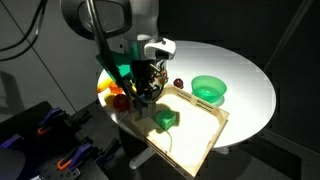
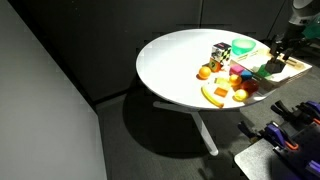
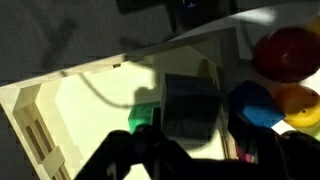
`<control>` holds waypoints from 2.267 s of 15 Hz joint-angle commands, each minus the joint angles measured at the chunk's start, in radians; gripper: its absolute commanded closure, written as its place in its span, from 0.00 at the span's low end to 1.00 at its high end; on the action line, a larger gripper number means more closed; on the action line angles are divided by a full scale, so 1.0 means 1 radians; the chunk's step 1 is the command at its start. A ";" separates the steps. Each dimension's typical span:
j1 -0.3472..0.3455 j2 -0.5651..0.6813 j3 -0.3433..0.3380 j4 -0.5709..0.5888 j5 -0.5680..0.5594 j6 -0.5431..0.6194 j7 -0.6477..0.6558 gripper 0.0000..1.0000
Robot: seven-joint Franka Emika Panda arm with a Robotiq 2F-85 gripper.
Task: Pick up the gray block and put it in the tray
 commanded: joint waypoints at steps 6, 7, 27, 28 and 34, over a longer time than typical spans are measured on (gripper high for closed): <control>-0.002 0.003 0.014 0.019 0.033 -0.022 -0.048 0.00; -0.001 0.002 0.016 0.019 0.034 -0.024 -0.049 0.00; 0.144 -0.171 0.121 0.028 0.006 -0.133 -0.055 0.00; 0.155 -0.174 0.125 0.030 0.026 -0.156 -0.097 0.00; 0.148 -0.150 0.121 0.014 0.005 -0.106 -0.035 0.00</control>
